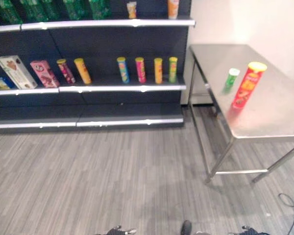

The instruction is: Put the goods on the table back onto the shelves and tidy them up.

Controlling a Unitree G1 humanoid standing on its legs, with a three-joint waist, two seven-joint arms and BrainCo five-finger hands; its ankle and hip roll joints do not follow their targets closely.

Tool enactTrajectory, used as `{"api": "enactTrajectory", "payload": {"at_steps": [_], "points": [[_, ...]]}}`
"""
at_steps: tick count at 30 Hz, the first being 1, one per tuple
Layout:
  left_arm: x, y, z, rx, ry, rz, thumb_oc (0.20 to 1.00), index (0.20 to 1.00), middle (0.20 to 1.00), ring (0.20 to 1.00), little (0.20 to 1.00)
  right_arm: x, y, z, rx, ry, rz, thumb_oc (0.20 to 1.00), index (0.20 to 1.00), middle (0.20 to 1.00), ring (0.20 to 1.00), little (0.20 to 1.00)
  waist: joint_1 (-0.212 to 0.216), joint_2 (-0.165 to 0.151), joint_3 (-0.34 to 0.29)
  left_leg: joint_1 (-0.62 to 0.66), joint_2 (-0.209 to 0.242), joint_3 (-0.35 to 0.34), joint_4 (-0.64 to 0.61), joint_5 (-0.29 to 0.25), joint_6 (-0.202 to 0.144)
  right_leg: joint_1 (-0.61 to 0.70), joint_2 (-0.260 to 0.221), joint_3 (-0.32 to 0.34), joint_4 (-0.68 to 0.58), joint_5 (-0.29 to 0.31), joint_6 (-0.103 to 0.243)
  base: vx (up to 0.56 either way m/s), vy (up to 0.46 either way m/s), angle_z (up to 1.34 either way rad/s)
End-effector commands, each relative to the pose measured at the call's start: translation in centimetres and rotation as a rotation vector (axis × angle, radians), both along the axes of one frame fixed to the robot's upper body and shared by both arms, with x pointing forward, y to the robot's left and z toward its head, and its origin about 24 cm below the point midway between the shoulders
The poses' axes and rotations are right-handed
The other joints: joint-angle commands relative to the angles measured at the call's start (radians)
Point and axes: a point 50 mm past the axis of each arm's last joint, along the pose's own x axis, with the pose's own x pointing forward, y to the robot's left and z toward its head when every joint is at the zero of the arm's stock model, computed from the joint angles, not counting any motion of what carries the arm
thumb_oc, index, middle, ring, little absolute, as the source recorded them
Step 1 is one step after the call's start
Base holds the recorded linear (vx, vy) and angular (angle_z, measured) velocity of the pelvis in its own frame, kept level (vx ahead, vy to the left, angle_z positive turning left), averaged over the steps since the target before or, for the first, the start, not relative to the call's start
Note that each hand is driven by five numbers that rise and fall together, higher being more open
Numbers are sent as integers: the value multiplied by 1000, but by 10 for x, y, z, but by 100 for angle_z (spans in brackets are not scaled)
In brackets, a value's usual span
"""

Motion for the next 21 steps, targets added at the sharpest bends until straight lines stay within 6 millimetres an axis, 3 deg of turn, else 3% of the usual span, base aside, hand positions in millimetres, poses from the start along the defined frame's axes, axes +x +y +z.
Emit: {"api": "enactTrajectory", "payload": {"at_steps": [1,2,4,5,6,7,8,9,10,11,12,13,15,19,21], "points": [[40,17,14,42,-123,-14,1000,1000,1000,1000,1000,14,2,2,-8,-36,-15,1000,1000,1000,1000,1000,-5,-10,101,14,-112,104,223,158,81,-12,-43,51,-6,-25,-23,219,-112,4],[43,18,15,42,-131,-3,1000,1000,1000,1000,1000,18,5,2,-2,-44,-9,1000,1000,1000,1000,1000,11,-19,116,-45,-79,159,247,123,106,19,-38,62,-6,-53,-31,288,-115,-17],[40,18,14,43,-124,2,1000,1000,1000,1000,1000,21,7,2,5,-53,-6,1000,1000,1000,1000,1000,25,-29,125,-102,-67,193,167,56,135,40,-45,80,-6,-71,-21,284,2,-33],[39,18,14,44,-122,3,1000,1000,1000,1000,1000,22,7,2,2,-56,-5,1000,1000,1000,1000,1000,32,-20,128,-115,-52,188,103,8,130,58,-38,94,-6,-92,-7,288,92,-8],[37,17,13,44,-115,3,1000,1000,1000,1000,1000,21,7,2,-2,-51,-4,1000,1000,1000,1000,1000,37,-23,129,-140,-46,191,33,0,131,68,-46,100,-6,-101,-2,211,137,6],[36,17,13,45,-113,4,1000,1000,1000,1000,1000,21,6,2,-6,-51,0,1000,1000,1000,1000,1000,39,-29,129,-171,-43,189,-74,45,137,66,-61,99,-6,-99,-3,84,104,4],[36,17,13,45,-113,4,1000,1000,1000,1000,1000,21,6,2,-6,-51,0,1000,1000,1000,1000,1000,39,-30,130,-167,-45,190,-78,46,137,67,-62,100,-6,-99,-3,103,136,9],[35,18,13,47,-109,9,1000,1000,1000,1000,1000,19,6,2,-11,-46,6,1000,1000,1000,1000,1000,45,-21,132,-180,-24,165,-182,103,122,80,-55,109,-6,-114,-1,98,71,9],[35,18,13,47,-109,9,1000,1000,1000,1000,1000,19,6,2,-11,-46,6,1000,1000,1000,1000,1000,45,-22,133,-175,-26,166,-187,106,122,82,-56,109,-6,-114,-1,416,281,-20],[32,21,13,50,-109,45,1000,1000,1000,1000,1000,17,3,2,-26,-39,15,1000,1000,1000,1000,1000,71,-1,144,-199,16,59,-409,249,76,131,-33,139,-6,-156,1,320,208,-32],[32,21,13,50,-109,45,1000,1000,1000,1000,1000,17,3,2,-26,-39,15,1000,1000,1000,1000,1000,71,-1,144,-199,16,59,-409,249,76,131,-33,139,-6,-156,1,532,360,-43],[30,23,12,56,-102,54,1000,1000,1000,1000,1000,13,1,2,-34,-28,20,1000,1000,1000,1000,1000,83,5,148,-230,34,-11,-481,275,47,162,-27,176,-6,-183,2,211,149,-48],[26,25,12,61,-87,54,1000,1000,1000,1000,1000,10,-1,2,-42,-18,15,1000,1000,1000,1000,1000,82,7,146,-255,50,-26,-481,281,33,178,-26,191,-6,-197,6,218,165,-78],[20,31,12,70,-74,67,1000,1000,1000,1000,1000,3,0,0,-34,7,4,1000,1000,1000,1000,1000,94,13,118,-232,64,15,-481,304,26,225,-41,222,-6,-220,28,426,419,-34],[26,38,16,92,-92,56,1000,1000,1000,1000,1000,2,5,-3,-12,13,-1,1000,1000,1000,1000,1000,99,-10,97,-204,25,60,-470,285,59,213,-100,235,61,-207,56,300,385,-40]]}}
